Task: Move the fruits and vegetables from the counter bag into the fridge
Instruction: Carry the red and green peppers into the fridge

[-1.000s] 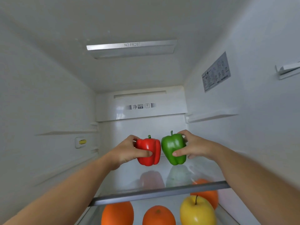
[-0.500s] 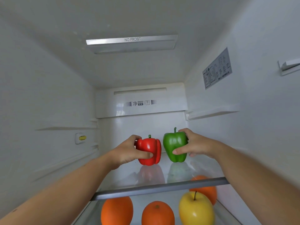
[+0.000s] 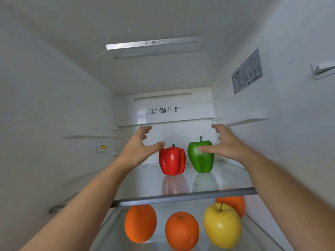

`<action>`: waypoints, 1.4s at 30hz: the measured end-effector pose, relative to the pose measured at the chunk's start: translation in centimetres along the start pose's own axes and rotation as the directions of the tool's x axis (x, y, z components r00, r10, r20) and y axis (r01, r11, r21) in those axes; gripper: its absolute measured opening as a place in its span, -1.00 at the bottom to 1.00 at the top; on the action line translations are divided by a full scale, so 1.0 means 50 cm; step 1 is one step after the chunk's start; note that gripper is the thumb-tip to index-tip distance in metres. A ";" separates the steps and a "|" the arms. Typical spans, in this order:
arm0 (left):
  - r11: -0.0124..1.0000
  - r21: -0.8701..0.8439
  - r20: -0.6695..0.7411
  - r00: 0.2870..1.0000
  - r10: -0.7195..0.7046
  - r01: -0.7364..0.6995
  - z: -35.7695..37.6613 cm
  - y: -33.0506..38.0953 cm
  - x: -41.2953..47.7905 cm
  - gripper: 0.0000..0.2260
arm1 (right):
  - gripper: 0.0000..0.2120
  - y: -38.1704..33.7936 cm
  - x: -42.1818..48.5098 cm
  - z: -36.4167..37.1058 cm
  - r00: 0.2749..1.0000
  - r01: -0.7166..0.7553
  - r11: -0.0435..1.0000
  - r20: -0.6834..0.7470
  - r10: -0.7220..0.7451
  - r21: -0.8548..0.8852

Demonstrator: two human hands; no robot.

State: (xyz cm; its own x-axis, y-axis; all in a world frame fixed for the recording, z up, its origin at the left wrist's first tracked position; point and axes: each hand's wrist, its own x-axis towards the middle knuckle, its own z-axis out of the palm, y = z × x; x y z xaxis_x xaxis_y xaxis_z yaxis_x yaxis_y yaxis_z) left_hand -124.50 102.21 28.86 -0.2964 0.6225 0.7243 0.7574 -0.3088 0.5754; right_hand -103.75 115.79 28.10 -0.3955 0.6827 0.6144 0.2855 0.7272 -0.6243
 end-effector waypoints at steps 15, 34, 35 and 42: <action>0.770 0.620 -0.136 0.946 0.293 -0.149 -0.091 0.060 -0.283 -0.58 | -0.69 -0.190 -0.198 0.133 0.766 0.526 0.749 -0.158 -0.623 -0.403; 0.282 0.923 -0.309 0.942 0.132 0.264 -0.472 0.156 -0.880 -0.73 | -0.69 -0.529 -0.704 0.430 0.593 0.796 0.596 0.062 -0.803 0.104; 0.257 0.918 -0.338 0.935 0.110 0.302 -0.491 0.170 -0.923 -0.73 | -0.65 -0.548 -0.746 0.441 0.581 0.798 0.585 0.074 -0.811 0.147; 0.032 0.857 -0.515 0.857 0.016 0.514 -0.595 0.300 -1.226 -0.74 | -0.60 -0.711 -1.024 0.476 0.485 0.782 0.463 0.059 -0.873 0.417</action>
State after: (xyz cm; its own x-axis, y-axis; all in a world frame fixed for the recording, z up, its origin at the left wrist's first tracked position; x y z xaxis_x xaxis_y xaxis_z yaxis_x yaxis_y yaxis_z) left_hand -112.25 38.01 4.39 -0.5419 0.1585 0.8254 0.3704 0.9266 0.0652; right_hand -114.43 53.25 7.36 -0.4923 -0.3078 0.8142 -0.5411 0.8409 -0.0092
